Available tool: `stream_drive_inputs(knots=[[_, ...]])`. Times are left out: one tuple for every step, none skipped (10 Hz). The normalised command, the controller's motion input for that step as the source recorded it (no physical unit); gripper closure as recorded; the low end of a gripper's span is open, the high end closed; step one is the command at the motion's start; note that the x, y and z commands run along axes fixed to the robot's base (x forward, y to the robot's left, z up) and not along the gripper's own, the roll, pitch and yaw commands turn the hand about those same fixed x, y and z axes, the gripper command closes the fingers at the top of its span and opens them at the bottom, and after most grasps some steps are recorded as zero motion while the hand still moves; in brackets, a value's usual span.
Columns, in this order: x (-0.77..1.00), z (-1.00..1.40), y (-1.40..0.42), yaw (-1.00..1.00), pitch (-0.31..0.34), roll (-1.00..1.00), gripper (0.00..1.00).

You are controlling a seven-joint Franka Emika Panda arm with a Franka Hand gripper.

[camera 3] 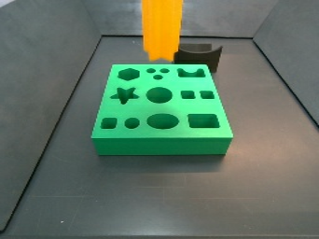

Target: Insert the star object.

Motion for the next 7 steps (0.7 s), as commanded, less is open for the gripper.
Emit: stream_drive_inputs(knots=[[-0.37, -0.80, 0.49, -0.11, -0.130, -0.14, 1.00], [-0.53, -0.88, 0.61, -0.23, -0.076, -0.14, 1.00], [-0.82, -0.87, 0.49, -0.28, -0.097, -0.18, 1.00], [-0.88, -0.68, 0.29, -0.30, -0.111, -0.28, 1.00], [-0.75, -0.35, 0.09, -0.28, -0.153, -0.40, 1.00], [-0.56, -0.27, 0.05, -0.37, -0.153, -0.42, 1.00], [-0.33, -0.01, -0.01, -0.56, -0.060, -0.23, 1.00]])
